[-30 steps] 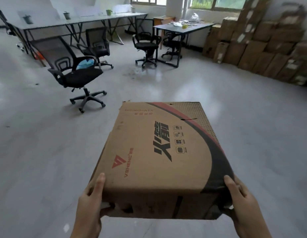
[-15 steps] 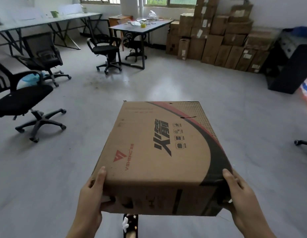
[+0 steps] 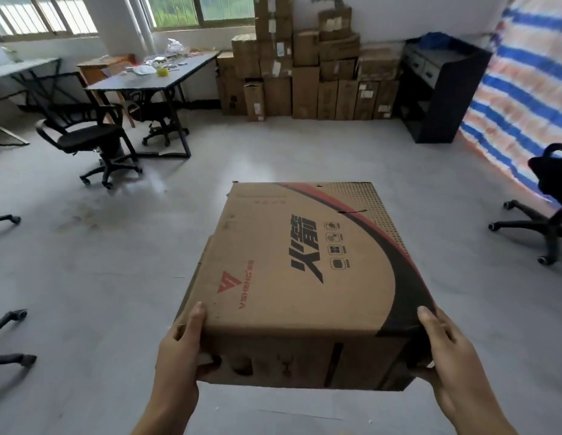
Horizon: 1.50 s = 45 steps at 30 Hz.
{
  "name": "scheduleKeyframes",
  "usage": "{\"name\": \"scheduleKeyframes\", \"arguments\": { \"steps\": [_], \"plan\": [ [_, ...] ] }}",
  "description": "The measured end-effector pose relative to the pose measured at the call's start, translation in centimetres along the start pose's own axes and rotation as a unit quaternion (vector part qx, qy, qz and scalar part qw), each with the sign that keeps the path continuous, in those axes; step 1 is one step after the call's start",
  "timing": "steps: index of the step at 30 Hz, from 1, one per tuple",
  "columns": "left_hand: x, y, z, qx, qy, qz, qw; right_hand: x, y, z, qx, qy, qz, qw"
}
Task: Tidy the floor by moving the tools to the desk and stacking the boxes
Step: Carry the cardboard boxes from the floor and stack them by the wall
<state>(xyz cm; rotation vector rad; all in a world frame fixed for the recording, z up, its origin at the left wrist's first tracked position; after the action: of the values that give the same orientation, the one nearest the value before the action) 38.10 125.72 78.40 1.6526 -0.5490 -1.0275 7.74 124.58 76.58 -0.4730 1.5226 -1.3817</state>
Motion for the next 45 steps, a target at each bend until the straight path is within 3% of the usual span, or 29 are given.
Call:
{"name": "scheduleKeyframes", "arguments": {
  "steps": [4,19,27,35,45],
  "plan": [
    [6.6,2.4,6.4,0.005,-0.041,0.000,0.999,6.7,-1.6,2.6,0.008,0.026,-0.005,1.000],
    [28.6,13.8,32.5,-0.012,-0.045,0.001,0.999,38.1,-16.5,14.4,-0.022,0.035,-0.018,0.999],
    [45.4,19.6,43.2,-0.021,-0.046,0.012,0.999,54.6,-20.7,25.6,-0.021,0.040,-0.022,0.999],
    [63.3,30.0,53.5,0.007,-0.076,0.036,0.996,70.0,-27.6,38.1,0.007,0.072,-0.017,0.997],
    [78.4,35.4,71.4,0.022,-0.103,0.028,0.994,90.4,-34.6,43.6,0.023,0.099,-0.023,0.995]
  ]
}}
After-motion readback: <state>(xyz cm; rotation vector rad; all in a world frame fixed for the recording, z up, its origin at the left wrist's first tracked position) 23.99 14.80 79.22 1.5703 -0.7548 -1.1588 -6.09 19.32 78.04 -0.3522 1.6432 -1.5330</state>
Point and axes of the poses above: each hand's wrist, its own x-axis towards the middle knuckle, its own z-axis out of the palm, y = z × x, the point moved 1 cm from there along x, towards the middle knuckle, and after that the axes turned 3 degrees about x, right-handed, at the moved point
